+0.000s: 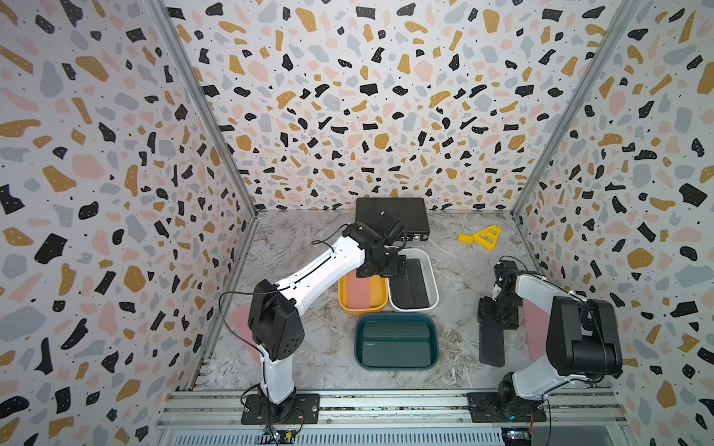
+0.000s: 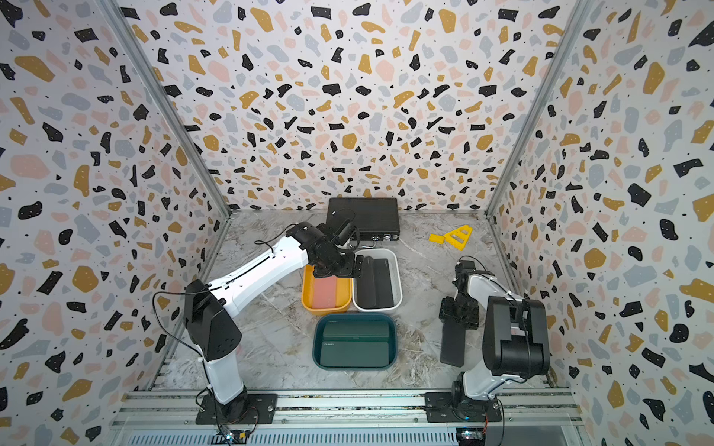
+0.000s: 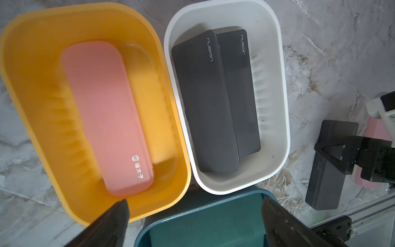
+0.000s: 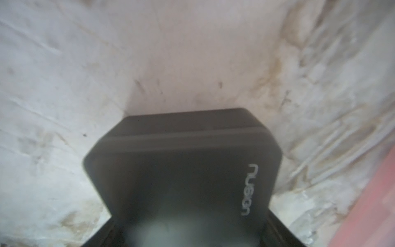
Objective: Place the pencil cases by color into the storage box
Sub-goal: Pick up the pencil case from the center of the board.
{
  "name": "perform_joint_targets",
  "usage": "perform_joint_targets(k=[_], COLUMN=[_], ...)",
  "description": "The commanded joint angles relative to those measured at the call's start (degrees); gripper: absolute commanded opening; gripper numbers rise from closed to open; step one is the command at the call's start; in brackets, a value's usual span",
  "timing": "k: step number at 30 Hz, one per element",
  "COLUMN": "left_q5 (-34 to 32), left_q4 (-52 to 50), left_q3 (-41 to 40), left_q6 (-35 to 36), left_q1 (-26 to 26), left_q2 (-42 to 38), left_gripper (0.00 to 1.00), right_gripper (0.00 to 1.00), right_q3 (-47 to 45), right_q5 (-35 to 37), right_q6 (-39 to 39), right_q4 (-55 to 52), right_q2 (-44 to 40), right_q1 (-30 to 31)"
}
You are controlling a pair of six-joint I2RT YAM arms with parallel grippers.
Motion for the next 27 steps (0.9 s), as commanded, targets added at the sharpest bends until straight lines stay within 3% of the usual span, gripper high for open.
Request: perform_joint_targets(k=[1,10,20,27], left_q5=[0.72,-1.3,-3.31,-4.92], left_q4=[2.47,5.96,7.93,9.77], left_q3=[-2.18,-8.87,-16.55,-21.05], left_q6=[-0.28,-0.37,-1.18,-1.86], left_q1=[-0.18,-0.17,0.14,0.49], left_q2=[-3.5,-9.24,-16.41,-21.42], left_gripper=[1.0,1.0,1.0,1.0], right_gripper=[0.58,0.51,0.5,0.5], right_q3=[-2.17,1.54,7.62,13.73], right_q5=[-1.45,-3.49,-11.21,-15.81], right_q6=[0.41,-1.29,-2.21,-3.12], right_q4=[1.97,-2.62,-8.6,-12.14], right_q2=[-0.21,-7.93,-16.57,-16.94], right_q1=[0.03,0.03,0.37,5.28])
